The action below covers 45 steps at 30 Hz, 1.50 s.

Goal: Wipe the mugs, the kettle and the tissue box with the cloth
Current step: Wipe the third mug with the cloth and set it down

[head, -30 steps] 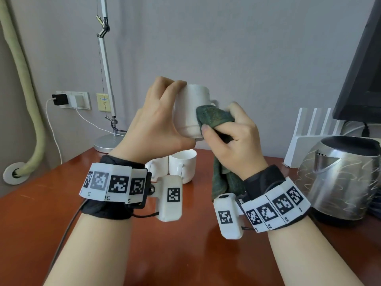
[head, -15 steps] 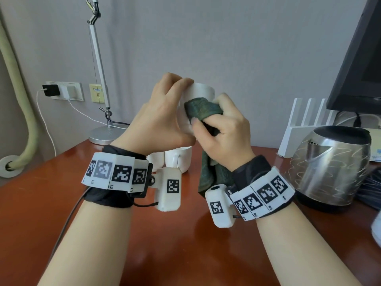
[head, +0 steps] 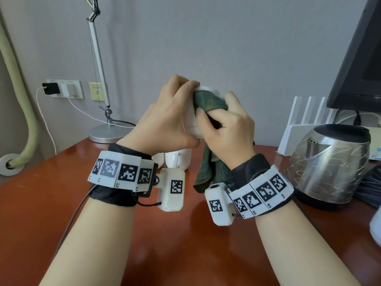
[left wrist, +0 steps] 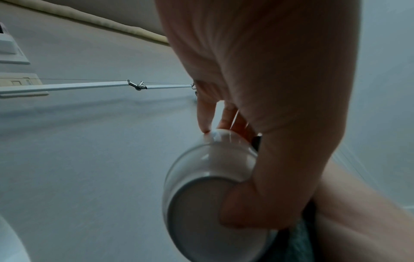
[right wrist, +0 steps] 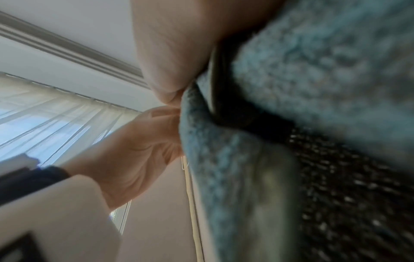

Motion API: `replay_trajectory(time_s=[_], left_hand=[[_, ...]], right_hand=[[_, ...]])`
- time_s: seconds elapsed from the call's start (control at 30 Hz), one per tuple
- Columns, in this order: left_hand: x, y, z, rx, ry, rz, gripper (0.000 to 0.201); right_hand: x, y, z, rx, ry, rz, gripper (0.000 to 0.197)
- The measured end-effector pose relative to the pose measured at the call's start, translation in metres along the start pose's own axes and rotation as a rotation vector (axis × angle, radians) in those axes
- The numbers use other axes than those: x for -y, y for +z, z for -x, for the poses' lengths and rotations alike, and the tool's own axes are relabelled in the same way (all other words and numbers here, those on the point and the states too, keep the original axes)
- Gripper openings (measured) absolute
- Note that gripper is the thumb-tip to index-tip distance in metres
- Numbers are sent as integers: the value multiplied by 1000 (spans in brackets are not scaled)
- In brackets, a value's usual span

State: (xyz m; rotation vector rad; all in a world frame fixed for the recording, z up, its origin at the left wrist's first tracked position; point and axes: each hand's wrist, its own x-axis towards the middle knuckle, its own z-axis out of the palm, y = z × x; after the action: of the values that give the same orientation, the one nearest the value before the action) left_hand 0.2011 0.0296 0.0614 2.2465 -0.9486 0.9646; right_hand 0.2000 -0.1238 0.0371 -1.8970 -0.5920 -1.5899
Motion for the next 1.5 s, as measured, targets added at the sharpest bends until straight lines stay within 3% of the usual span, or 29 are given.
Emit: replay_trajectory(time_s=[0.2, 0.4, 0.53, 0.8, 0.97, 1.23, 1.3, 1.4, 1.5], left_hand=[[-4, 3, -1, 16, 21, -7, 99], [-1, -2, -1, -60, -10, -23, 93], [-5, 3, -2, -47, 35, -12, 90], [-7, 1, -1, 5, 5, 13, 96], [-5, -4, -1, -36, 33, 38, 98], [8, -4, 0, -181, 45, 91, 103], [9, -4, 0, -195, 26, 128, 99], [7, -7, 2, -188, 0, 201, 94], [7, -11, 3, -185, -1, 262, 93]], right_hand=[[-12, -6, -8, -20, 202, -9, 40], [5, 0, -1, -23, 113, -78, 37], [9, 2, 0, -38, 67, -4, 34], [0, 3, 0, -58, 157, -37, 39], [-5, -1, -6, -73, 242, -141, 41], [5, -10, -2, -63, -38, -327, 36], [4, -12, -2, -141, 19, -374, 32], [0, -15, -10, -272, 284, -480, 32], [-1, -18, -23, -223, 589, -584, 49]])
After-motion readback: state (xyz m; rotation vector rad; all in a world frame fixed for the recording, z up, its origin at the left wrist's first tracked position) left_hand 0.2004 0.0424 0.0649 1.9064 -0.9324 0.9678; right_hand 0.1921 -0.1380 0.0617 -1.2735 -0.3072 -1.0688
